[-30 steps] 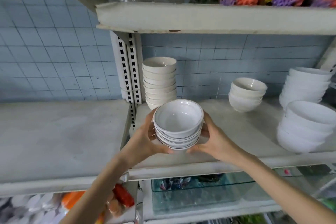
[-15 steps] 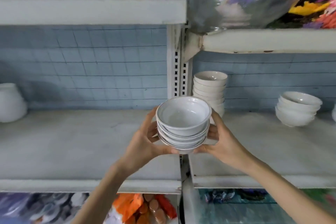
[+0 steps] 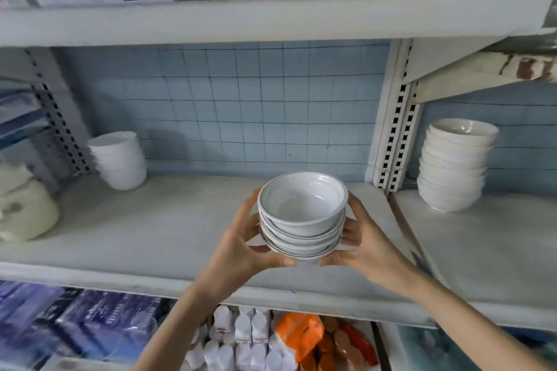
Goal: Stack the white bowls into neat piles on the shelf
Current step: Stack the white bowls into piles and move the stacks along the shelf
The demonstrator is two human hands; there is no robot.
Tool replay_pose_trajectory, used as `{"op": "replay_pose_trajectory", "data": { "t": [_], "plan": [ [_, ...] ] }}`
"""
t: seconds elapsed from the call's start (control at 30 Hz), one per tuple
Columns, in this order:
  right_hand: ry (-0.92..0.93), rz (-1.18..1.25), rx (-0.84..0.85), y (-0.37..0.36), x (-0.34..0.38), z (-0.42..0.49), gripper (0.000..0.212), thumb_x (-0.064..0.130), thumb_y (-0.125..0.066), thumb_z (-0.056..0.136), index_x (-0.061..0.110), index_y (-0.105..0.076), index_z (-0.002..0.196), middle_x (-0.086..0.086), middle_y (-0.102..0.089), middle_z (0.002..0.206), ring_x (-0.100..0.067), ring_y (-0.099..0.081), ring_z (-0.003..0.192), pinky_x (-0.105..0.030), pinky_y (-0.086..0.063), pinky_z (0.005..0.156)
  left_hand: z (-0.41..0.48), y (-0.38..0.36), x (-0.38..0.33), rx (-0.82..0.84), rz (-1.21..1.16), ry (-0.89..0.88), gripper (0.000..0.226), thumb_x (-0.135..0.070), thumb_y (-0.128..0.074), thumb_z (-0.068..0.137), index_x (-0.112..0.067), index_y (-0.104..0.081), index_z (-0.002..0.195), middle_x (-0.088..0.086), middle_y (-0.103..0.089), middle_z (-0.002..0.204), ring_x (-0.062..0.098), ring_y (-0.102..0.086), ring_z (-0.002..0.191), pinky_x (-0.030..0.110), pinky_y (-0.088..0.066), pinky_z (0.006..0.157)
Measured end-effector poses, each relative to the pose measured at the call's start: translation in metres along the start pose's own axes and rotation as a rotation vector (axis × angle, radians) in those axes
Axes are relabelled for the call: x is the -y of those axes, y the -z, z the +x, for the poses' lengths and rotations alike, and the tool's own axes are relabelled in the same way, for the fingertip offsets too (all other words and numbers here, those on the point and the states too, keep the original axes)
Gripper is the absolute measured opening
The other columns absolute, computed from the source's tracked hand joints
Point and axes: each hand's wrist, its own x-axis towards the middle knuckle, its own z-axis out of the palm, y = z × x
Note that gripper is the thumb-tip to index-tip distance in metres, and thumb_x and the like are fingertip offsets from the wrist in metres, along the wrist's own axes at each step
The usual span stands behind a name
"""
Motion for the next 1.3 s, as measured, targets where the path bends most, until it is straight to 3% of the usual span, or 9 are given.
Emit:
{"op": "replay_pose_trajectory", "data": {
  "t": [0.13,0.3,0.53,0.67,0.83,1.13,1.3],
  "plan": [
    [-0.024,0.05,0.052,-0.033,-0.002,0.035,0.111,0.005,-0.081,0.055,0.039,-0.017,0.14,0.001,-0.06,0.118,-0.006,-0.063,0.104,-0.021,-0.052,0.078,-0.002,0.042,0.01,-0.041,0.009,0.031,0.111,-0.037,-0.093,0.042,-0.04,-0.033,0.136,-0.01,-0.064,0.12,0.011,-0.058,0.115,0.033,-0.056,0.084],
    [-0.043,0.078,0.121,-0.068,-0.01,0.088,0.111,0.009,-0.082,0.054,0.041,-0.019,0.138,0.003,-0.063,0.113,-0.007,-0.063,0.104,-0.022,-0.052,0.08,0.008,0.091,0.028,-0.099,-0.004,0.076,0.112,-0.035,-0.094,0.039,-0.035,-0.035,0.134,-0.012,-0.063,0.122,0.008,-0.06,0.112,0.027,-0.054,0.082],
    [-0.061,0.036,0.219,-0.114,-0.029,0.166,0.112,0.002,-0.084,0.06,0.041,-0.017,0.14,0.007,-0.057,0.124,-0.006,-0.058,0.114,-0.026,-0.052,0.089,0.035,0.162,0.06,-0.131,0.024,0.114,0.103,0.011,-0.082,0.055,-0.027,-0.033,0.137,-0.002,-0.056,0.13,0.009,-0.059,0.114,0.024,-0.052,0.082],
    [-0.058,-0.001,0.253,-0.14,-0.038,0.213,0.11,0.001,-0.085,0.061,0.04,-0.018,0.14,0.007,-0.059,0.122,-0.003,-0.058,0.112,-0.025,-0.052,0.088,0.053,0.204,0.076,-0.131,0.047,0.121,0.102,0.009,-0.083,0.057,-0.033,-0.033,0.135,-0.007,-0.055,0.129,0.009,-0.059,0.113,0.025,-0.052,0.082],
    [-0.076,-0.041,0.305,-0.171,-0.051,0.26,0.103,0.0,-0.084,0.062,0.035,-0.023,0.138,0.005,-0.059,0.12,-0.003,-0.059,0.11,-0.023,-0.05,0.088,0.068,0.243,0.101,-0.158,0.038,0.141,0.1,0.013,-0.081,0.057,-0.027,-0.033,0.135,-0.002,-0.05,0.134,0.003,-0.059,0.111,0.018,-0.049,0.08],
    [-0.08,-0.048,0.372,-0.214,-0.055,0.32,0.097,-0.01,-0.077,0.065,0.018,-0.02,0.138,0.004,-0.049,0.127,0.009,-0.054,0.107,-0.016,-0.046,0.084,0.093,0.306,0.133,-0.122,-0.038,0.135,0.099,0.013,-0.08,0.057,-0.027,-0.033,0.134,-0.005,-0.051,0.134,0.004,-0.056,0.117,0.019,-0.049,0.084],
    [-0.108,-0.048,0.333,-0.231,-0.056,0.345,0.09,-0.016,-0.074,0.066,0.018,-0.022,0.132,0.009,-0.044,0.125,0.017,-0.052,0.103,-0.01,-0.044,0.083,0.108,0.328,0.143,-0.109,-0.044,0.115,0.102,-0.008,-0.087,0.048,-0.034,-0.035,0.131,-0.007,-0.053,0.132,0.009,-0.054,0.121,0.028,-0.051,0.093]
  ]
}}
